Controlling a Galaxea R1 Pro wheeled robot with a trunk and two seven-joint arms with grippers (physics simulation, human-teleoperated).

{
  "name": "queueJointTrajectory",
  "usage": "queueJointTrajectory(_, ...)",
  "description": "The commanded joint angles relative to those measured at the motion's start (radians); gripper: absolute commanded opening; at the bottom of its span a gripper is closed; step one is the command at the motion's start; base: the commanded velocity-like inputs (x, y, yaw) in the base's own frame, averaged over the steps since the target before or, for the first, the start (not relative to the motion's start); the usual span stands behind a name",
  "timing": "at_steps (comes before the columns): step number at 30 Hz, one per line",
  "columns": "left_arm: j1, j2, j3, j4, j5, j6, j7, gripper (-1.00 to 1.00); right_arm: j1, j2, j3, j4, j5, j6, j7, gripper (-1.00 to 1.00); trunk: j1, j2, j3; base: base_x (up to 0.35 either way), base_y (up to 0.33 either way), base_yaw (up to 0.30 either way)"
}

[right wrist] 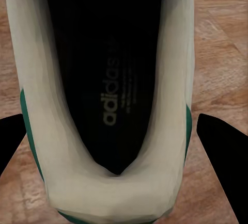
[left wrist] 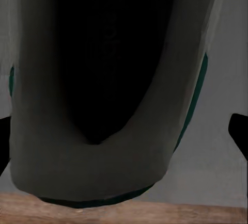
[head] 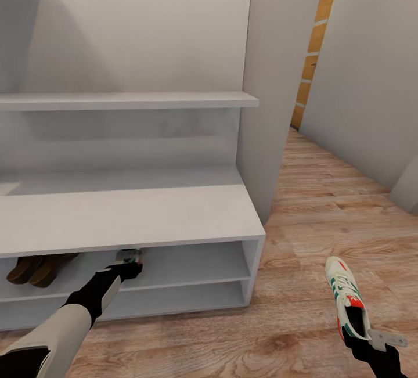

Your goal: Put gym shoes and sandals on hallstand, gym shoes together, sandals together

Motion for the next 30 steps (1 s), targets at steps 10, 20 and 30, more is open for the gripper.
queueJointTrajectory(10, 0.000, 0.003, 0.003, -0.002, 0.007, 0.006, 0.000, 1.00, -0.001, 0.000, -0.009, 0.001, 0.008, -0.004, 0.005, -1.00, 0.000, 0.000, -0.001, -0.089, 0.000, 0.000)
queueJointTrajectory(20, 0.001, 0.005, 0.003, -0.001, 0.008, 0.004, -0.001, 1.00, -0.001, 0.000, -0.008, 0.001, 0.008, -0.004, 0.005, -1.00, 0.000, 0.000, -0.001, -0.326, 0.000, 0.000)
queueJointTrajectory(30, 0.085, 0.009, 0.004, 0.006, 0.010, -0.167, -0.017, 1.00, -0.001, 0.002, -0.006, 0.002, 0.008, -0.004, 0.005, -1.00, 0.000, 0.000, -0.001, -0.336, 0.066, 0.000)
